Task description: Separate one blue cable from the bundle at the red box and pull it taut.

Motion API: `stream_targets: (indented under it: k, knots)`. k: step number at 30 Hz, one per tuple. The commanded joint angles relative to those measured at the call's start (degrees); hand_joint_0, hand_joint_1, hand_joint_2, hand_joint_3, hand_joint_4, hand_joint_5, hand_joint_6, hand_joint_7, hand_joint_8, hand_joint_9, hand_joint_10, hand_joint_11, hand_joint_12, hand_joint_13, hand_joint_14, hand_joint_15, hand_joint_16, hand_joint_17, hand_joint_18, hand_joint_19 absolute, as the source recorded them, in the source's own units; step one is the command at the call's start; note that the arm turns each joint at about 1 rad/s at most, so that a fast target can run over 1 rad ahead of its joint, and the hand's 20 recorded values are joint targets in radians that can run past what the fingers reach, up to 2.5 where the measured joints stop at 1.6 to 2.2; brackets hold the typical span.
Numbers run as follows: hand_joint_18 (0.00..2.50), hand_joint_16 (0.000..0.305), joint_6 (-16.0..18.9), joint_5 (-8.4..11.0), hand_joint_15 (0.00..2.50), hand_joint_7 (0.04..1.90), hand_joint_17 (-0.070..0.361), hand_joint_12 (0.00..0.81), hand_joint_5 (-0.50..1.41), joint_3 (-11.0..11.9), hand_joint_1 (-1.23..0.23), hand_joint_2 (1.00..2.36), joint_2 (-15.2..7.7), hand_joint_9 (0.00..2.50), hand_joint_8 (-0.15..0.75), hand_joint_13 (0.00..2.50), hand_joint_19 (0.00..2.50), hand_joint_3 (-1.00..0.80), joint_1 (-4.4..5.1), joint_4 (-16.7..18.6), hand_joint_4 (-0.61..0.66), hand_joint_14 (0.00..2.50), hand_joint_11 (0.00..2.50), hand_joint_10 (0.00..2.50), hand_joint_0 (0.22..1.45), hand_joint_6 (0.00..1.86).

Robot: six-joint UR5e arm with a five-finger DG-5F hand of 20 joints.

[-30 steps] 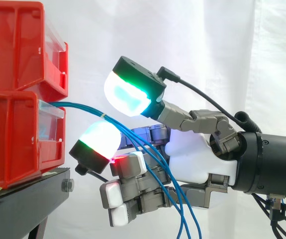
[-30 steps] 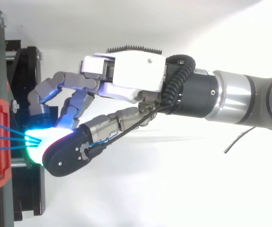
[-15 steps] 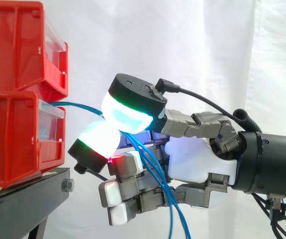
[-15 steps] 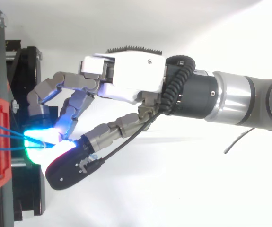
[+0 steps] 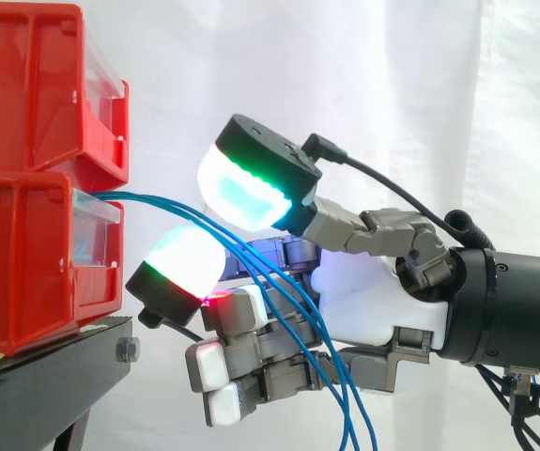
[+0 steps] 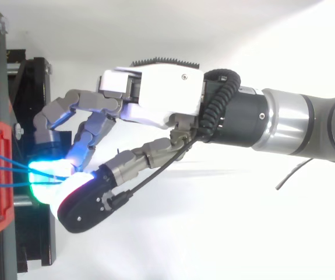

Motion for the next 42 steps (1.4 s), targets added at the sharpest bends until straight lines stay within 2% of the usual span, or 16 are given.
stream_targets:
  k: [1, 6, 10, 14, 17, 21, 26, 33, 36, 39, 42]
  knots:
    - [0.76, 0.052, 0.0, 0.00, 0.70, 1.04, 0.118, 0.388, -0.18, 0.0, -0.60, 1.00, 0.0, 1.13, 0.313, 0.99, 0.79, -0.50, -0.04, -0.2, 0.15, 0.03, 1.09, 0.03, 0.60, 0.85]
    - [0.76, 0.052, -0.1, 0.09, 0.70, 1.09, 0.116, 0.387, -0.17, 0.0, -0.61, 1.00, 0.0, 1.14, 0.312, 0.99, 0.80, -0.50, -0.04, -0.2, 0.10, 0.03, 1.10, 0.03, 0.66, 0.84]
    - [0.76, 0.052, -0.2, 0.00, 0.70, 1.12, 0.117, 0.391, -0.18, 0.0, -0.67, 1.01, 0.0, 1.13, 0.316, 0.99, 0.80, -0.36, 0.04, -0.1, 0.10, 0.03, 1.12, 0.03, 0.66, 0.86]
    - [0.76, 0.053, -0.1, 0.09, 0.71, 1.12, 0.118, 0.393, -0.19, 0.0, -0.75, 1.02, 0.0, 1.10, 0.312, 0.97, 0.80, -0.31, -0.04, -0.2, 0.08, 0.03, 1.10, 0.03, 0.67, 0.88]
    - [0.75, 0.053, -0.2, 0.00, 0.69, 1.10, 0.119, 0.391, -0.20, 0.0, -0.81, 1.01, 0.0, 1.08, 0.306, 0.96, 0.79, -0.35, -0.04, -0.2, 0.05, 0.03, 1.12, 0.03, 0.71, 0.89]
    - [0.75, 0.053, -0.2, 0.00, 0.69, 1.08, 0.119, 0.383, -0.20, 0.0, -0.85, 1.00, 0.0, 1.06, 0.302, 0.95, 0.78, -0.50, 0.04, -0.2, 0.06, 0.03, 1.12, 0.03, 0.76, 0.90]
    - [0.76, 0.053, -0.2, 0.09, 0.70, 1.06, 0.119, 0.382, -0.19, 0.0, -0.85, 1.00, 0.0, 1.08, 0.304, 0.96, 0.77, -0.50, 0.04, -0.2, 0.11, 0.03, 1.12, 0.03, 0.75, 0.90]
    - [0.78, 0.055, -0.3, 0.09, 0.71, 1.06, 0.123, 0.389, -0.18, 0.0, -0.80, 1.00, 0.0, 1.12, 0.315, 0.98, 0.81, -0.50, 0.04, -0.2, 0.15, 0.03, 1.13, 0.03, 0.56, 0.89]
    - [0.79, 0.057, -0.3, 0.09, 0.70, 1.05, 0.128, 0.407, -0.18, 0.0, -0.74, 1.00, 0.1, 1.13, 0.326, 0.99, 0.81, -0.50, 0.13, -0.2, 0.16, 0.02, 1.12, 0.03, 0.52, 0.88]
    - [0.80, 0.057, -0.3, 0.09, 0.70, 1.06, 0.128, 0.401, -0.18, 0.0, -0.63, 1.00, 0.0, 1.15, 0.328, 1.00, 0.82, -0.50, 0.13, -0.2, 0.15, 0.03, 1.12, 0.03, 0.52, 0.87]
    - [0.78, 0.053, -0.3, 0.09, 0.71, 1.10, 0.120, 0.388, -0.17, 0.0, -0.52, 1.00, 0.0, 1.16, 0.308, 1.00, 0.84, -0.50, 0.04, -0.2, 0.13, 0.03, 1.12, 0.03, 0.61, 0.86]
